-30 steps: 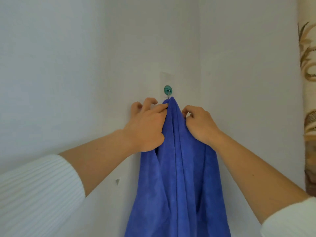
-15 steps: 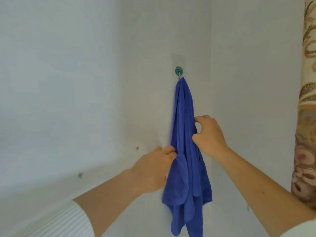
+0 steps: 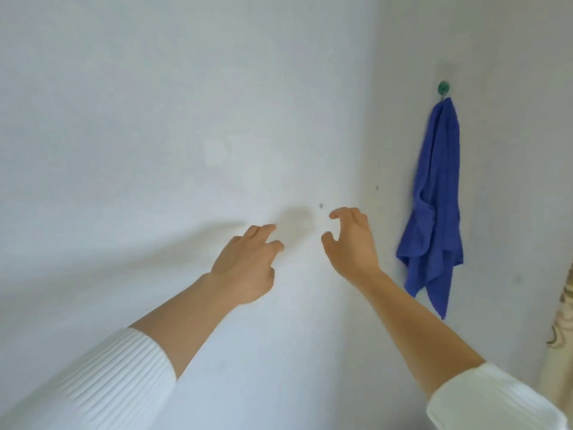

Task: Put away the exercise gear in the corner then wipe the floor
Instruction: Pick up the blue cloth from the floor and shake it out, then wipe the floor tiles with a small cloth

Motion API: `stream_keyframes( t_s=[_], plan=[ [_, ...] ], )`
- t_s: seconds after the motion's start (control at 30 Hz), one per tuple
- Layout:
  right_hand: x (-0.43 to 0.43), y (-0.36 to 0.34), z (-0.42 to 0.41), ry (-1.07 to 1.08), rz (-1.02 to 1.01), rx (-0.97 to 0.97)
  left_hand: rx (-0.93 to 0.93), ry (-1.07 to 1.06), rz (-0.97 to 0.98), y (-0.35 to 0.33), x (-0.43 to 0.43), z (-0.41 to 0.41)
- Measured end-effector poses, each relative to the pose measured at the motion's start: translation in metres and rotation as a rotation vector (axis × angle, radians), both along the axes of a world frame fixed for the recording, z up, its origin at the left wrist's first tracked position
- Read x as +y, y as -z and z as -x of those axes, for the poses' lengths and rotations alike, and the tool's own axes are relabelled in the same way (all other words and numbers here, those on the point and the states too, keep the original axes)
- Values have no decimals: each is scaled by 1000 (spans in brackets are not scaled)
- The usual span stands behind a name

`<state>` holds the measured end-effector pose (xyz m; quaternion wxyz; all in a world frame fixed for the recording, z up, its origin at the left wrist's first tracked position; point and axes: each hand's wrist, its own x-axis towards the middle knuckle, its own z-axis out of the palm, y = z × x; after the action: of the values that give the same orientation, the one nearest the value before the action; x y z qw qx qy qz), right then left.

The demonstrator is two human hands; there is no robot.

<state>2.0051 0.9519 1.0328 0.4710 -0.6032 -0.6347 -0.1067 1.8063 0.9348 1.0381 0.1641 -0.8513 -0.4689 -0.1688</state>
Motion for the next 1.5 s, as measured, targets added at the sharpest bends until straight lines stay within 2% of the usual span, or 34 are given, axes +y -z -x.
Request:
stream_keyframes(
  t_s=[0.27,0.57,0.87,1.17,1.4,1.5],
  plan=[
    [-56,66,284,-445,85,-146,-49,-520,48,44,-120,257],
    [-139,84,583,-920,104,-311,-221,-1035,48,73,-272,515],
    [-243,103,881,-1297,85,-500,-239,-1428,78,102,-407,752],
    [-359,100,1131,-1534,90,-629,-304,-1753,74,87,-525,959],
    [-459,128,1318,-1648,87,-727,-247,-1883,135,111,-625,1116],
    [-508,127,1409,-1660,88,-742,-278,-1931,113,113,-679,1198]
  ],
)
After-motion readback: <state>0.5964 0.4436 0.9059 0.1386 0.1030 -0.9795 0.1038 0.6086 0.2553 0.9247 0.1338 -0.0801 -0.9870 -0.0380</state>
